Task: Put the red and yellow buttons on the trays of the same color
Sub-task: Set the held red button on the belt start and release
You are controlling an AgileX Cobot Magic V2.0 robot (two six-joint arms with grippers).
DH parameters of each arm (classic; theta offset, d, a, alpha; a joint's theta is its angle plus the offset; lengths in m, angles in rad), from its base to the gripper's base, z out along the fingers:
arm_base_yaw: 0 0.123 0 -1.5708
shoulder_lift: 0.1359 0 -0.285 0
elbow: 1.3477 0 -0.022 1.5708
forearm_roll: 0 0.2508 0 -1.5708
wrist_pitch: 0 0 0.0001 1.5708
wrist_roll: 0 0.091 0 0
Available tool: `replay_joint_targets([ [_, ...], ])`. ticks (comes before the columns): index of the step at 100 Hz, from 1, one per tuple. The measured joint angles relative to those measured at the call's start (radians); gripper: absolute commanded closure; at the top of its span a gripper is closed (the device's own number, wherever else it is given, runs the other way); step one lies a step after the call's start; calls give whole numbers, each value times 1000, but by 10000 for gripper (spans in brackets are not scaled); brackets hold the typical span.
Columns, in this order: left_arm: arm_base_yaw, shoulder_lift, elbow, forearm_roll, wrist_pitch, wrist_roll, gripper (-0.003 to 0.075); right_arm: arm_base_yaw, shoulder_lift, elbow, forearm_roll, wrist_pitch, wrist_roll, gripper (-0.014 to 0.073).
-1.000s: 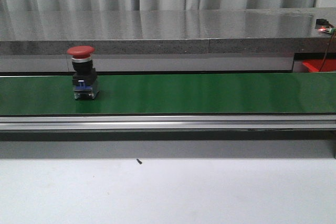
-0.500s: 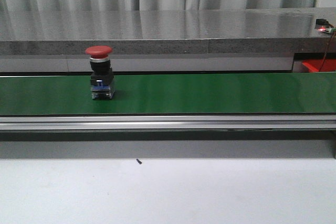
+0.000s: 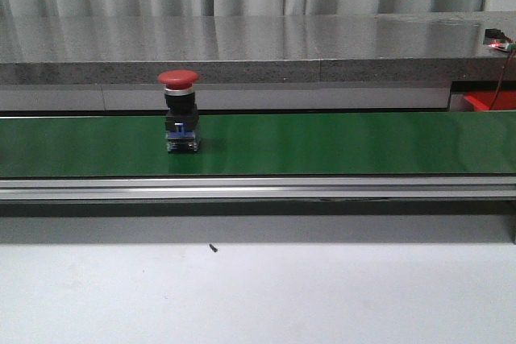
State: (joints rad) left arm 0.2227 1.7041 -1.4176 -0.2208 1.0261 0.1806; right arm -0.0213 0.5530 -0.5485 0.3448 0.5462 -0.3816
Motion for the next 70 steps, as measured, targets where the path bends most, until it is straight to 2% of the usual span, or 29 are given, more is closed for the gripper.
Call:
replay_joint_targets([
  [40, -25, -224, -24, 0, -66, 29, 113, 0, 0, 0, 2, 0, 0, 662],
  [54, -59, -380, 56, 0, -159, 61, 113, 0, 0, 0, 2, 0, 0, 662],
  [70, -143, -584, 231, 0, -285, 93, 113, 0, 0, 0, 2, 0, 2, 662],
])
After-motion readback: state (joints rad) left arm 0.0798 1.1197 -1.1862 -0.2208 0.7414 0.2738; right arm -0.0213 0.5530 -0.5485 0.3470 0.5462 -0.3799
